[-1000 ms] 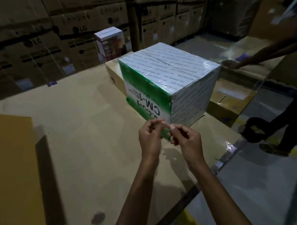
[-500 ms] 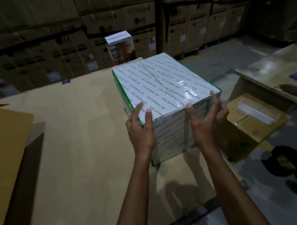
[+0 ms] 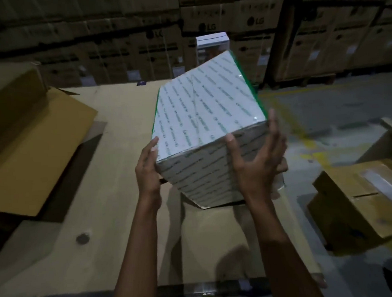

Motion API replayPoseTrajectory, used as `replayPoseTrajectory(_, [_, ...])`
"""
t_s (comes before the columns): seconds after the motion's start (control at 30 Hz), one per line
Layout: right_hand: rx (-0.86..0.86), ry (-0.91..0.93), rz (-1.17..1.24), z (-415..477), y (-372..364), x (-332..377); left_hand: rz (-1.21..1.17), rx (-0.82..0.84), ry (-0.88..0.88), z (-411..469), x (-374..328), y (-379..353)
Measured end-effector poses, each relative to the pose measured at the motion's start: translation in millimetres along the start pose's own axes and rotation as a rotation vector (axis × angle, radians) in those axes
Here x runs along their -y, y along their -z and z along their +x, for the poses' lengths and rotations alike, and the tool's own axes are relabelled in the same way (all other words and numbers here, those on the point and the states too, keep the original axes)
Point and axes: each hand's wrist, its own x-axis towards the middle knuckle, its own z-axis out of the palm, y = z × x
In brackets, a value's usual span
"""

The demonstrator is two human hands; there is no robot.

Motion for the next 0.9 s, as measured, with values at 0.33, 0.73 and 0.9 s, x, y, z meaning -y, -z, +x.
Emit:
replayPoseTrajectory(0.33, [0.173, 0.428, -0.306, -59.9, -76.1, 51.5, 0.382, 0.078, -0.252, 17.7, -18.1, 77.3])
replayPoseTrajectory(0.73, [0.122, 0.133, -0.287, -71.1, -88.6, 9.7, 0.331, -0.087, -0.366, 34.1, -20.4, 100.3])
replayPoseTrajectory(0.9, [0.235, -0.266, 0.004, -62.3, -86.2, -13.7, 0.337, -0.097, -0.396, 33.8, -11.7, 107.0])
